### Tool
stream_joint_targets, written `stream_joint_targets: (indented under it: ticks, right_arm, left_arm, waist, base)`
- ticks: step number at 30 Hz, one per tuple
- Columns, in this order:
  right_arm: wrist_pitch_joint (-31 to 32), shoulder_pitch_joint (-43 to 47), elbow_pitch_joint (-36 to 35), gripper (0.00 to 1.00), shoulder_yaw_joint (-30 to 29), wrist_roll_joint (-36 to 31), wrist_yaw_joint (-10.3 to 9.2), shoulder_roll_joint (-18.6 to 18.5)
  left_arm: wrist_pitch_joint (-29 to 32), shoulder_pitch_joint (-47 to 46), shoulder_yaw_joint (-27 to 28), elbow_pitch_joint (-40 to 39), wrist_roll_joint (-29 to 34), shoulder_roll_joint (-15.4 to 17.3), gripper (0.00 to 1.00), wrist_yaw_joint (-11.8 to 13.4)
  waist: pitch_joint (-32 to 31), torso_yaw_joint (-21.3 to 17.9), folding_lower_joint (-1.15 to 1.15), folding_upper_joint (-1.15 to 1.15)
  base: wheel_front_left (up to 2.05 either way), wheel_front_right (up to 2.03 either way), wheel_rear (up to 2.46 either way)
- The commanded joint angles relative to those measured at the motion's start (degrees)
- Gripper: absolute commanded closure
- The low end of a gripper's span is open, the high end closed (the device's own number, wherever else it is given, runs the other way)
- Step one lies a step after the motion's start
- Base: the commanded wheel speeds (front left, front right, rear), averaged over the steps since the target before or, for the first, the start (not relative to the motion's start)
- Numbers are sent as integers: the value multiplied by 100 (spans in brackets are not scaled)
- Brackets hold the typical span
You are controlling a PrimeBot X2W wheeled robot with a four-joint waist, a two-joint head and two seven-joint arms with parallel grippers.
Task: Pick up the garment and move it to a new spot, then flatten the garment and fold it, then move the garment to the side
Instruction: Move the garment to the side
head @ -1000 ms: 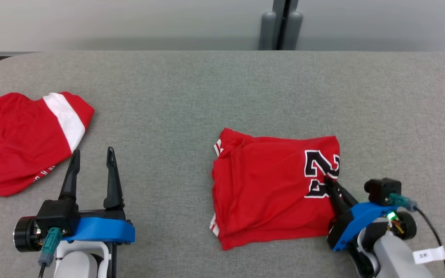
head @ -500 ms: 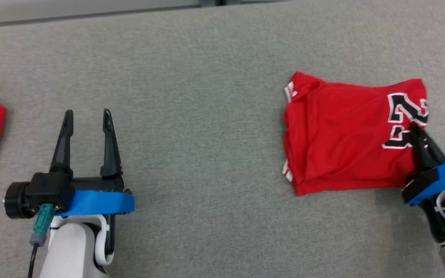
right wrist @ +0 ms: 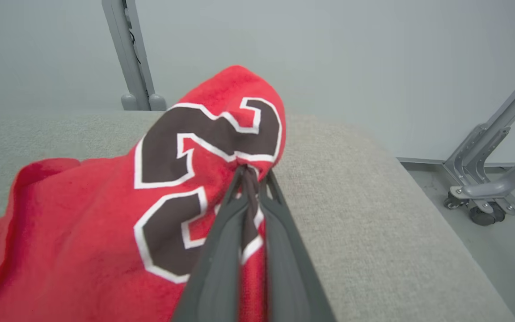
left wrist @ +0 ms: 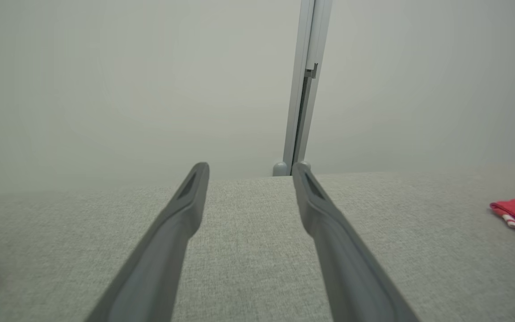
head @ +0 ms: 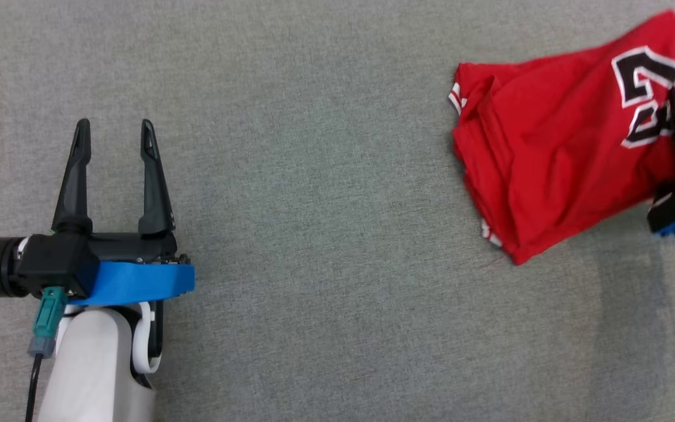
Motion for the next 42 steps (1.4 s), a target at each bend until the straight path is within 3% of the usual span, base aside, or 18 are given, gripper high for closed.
stream_joint_targets:
  ticks: [1, 7, 15, 24, 25, 26, 27, 37, 42]
  right_arm:
    - [67, -299, -55, 100, 23, -36, 2, -155]
    - [298, -1027, 82, 100, -7, -112, 1, -745]
    - [399, -1734, 910, 100, -305, -213, 2, -1586]
    - [299, -2322, 1836, 100, -394, -417, 1, -1985]
    - [278, -2386, 1928, 90, -377, -445, 1, -1988]
    - [278, -2434, 2033, 22, -362, -464, 1, -1982]
    - [281, -2481, 2126, 0, -351, -478, 2, -1957]
    - [-227, -2629, 2619, 0, -408, -382, 2, -1672]
    - [-562, -2336, 2521, 0, -379, -280, 2, -1272]
  left_arm:
    - [-25, -155, -21, -71, 41, 49, 0, 21]
    - [9, -349, -102, -250, 110, 82, 0, 37]
    - [79, -592, -213, -471, 162, 116, 0, 63]
    - [135, -691, -270, -583, 160, 161, 0, 93]
    - [146, -691, -279, -589, 158, 164, 0, 94]
    - [152, -700, -289, -590, 159, 165, 0, 95]
    - [156, -704, -298, -585, 157, 163, 0, 102]
    - [76, -513, -237, -395, 22, 157, 0, 159]
    - [29, -261, -159, -228, -101, 155, 0, 173]
  waist:
    - [129, 52, -1, 0]
    - [508, 181, -1, 0]
    - [895, 319, -1, 0]
    - [1118, 402, -1, 0]
    - [1124, 409, -1, 0]
    - [1129, 415, -1, 0]
    - [1126, 424, -1, 0]
    - [758, 440, -1, 0]
    - [336, 426, -1, 0]
  base:
    - [0, 0, 0]
    - [0, 0, 0]
    - [0, 0, 0]
    - [0, 0, 0]
    - [0, 0, 0]
    - [0, 0, 0]
    - [0, 0, 0]
    - [0, 0, 0]
    - [0, 0, 0]
